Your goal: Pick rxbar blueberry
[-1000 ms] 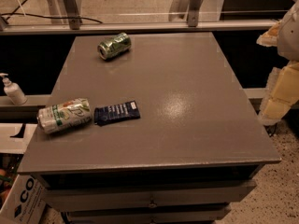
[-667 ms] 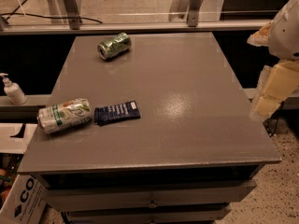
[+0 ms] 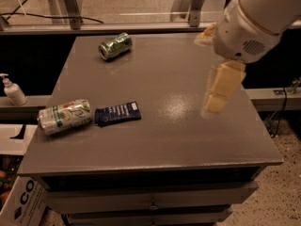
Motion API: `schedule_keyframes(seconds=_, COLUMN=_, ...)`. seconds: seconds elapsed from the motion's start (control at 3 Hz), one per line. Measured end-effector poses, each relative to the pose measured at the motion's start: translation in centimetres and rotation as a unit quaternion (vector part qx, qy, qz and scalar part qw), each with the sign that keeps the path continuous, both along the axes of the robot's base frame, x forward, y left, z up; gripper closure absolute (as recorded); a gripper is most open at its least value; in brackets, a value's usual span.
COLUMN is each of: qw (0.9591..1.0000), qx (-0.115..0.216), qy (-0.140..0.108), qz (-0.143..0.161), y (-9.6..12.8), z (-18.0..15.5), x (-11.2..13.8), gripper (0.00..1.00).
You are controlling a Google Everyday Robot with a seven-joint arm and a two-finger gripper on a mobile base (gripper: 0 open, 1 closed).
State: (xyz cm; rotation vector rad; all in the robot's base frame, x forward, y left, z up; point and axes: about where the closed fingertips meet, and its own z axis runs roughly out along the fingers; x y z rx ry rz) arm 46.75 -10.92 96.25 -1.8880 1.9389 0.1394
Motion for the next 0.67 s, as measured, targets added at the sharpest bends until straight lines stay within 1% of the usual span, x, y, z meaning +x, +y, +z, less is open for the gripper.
schedule_keyframes(seconds=0.33, qw=0.9985, qx=0.016, qy=0.005, qz=0.052, y=4.44, z=-1.74, x=-0.71, gripper=0.00)
schedule_keyframes(seconds=0.67, qw=0.9983, qx=0.018, qy=0.001, qz=0.056, y=5.15, z=-2.28, x=-0.38, gripper=0.00)
